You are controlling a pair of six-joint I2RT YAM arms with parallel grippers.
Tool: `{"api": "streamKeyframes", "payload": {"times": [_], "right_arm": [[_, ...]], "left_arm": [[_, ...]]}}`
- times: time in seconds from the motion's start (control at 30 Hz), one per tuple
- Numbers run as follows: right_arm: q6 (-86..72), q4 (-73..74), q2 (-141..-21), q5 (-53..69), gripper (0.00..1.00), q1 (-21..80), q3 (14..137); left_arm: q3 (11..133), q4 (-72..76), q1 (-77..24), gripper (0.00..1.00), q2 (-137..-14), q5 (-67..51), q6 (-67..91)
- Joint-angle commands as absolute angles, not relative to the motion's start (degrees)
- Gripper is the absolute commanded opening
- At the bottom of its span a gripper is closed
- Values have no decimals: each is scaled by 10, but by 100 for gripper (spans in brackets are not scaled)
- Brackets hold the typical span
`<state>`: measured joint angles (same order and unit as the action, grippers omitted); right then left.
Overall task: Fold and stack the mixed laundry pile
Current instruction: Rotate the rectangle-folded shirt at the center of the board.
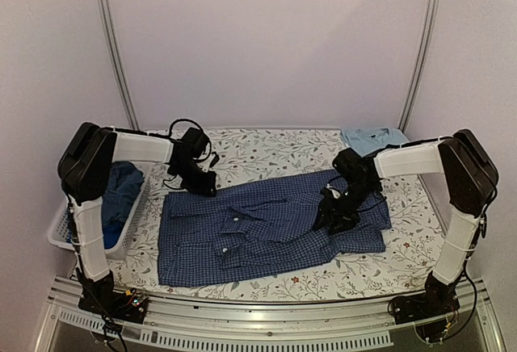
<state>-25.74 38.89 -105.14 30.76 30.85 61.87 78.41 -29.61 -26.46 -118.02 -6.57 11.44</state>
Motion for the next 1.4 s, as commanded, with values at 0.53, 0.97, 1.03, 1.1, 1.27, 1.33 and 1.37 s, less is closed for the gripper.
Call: {"api": "streamKeyframes", "payload": {"times": [0.53,0.97,1.03,1.1,1.27,1.33,1.37], "right_arm": [[-80,516,-1285,112,59,291,1135],[-170,398,-1286,238,50,307,1005],[-166,412,-1319,230,47,306,1020],[-158,419,-1340,212,45,304,1025],[-146,432,-1367,176,39,278,1025],[-137,434,-1377,162,38,264,1032],[-134,438,-1382,157,38,256,1041]], "left_arm": [[562,-379,-291,37,-940,-89,287],[654,-372,-259,52,-1019,-40,252],[652,-372,-259,57,-1023,-35,244],[642,-380,-259,62,-1028,-8,241],[590,-410,-242,62,-1057,64,263],[575,-406,-234,58,-1052,70,273],[573,-406,-232,56,-1048,72,278]]}}
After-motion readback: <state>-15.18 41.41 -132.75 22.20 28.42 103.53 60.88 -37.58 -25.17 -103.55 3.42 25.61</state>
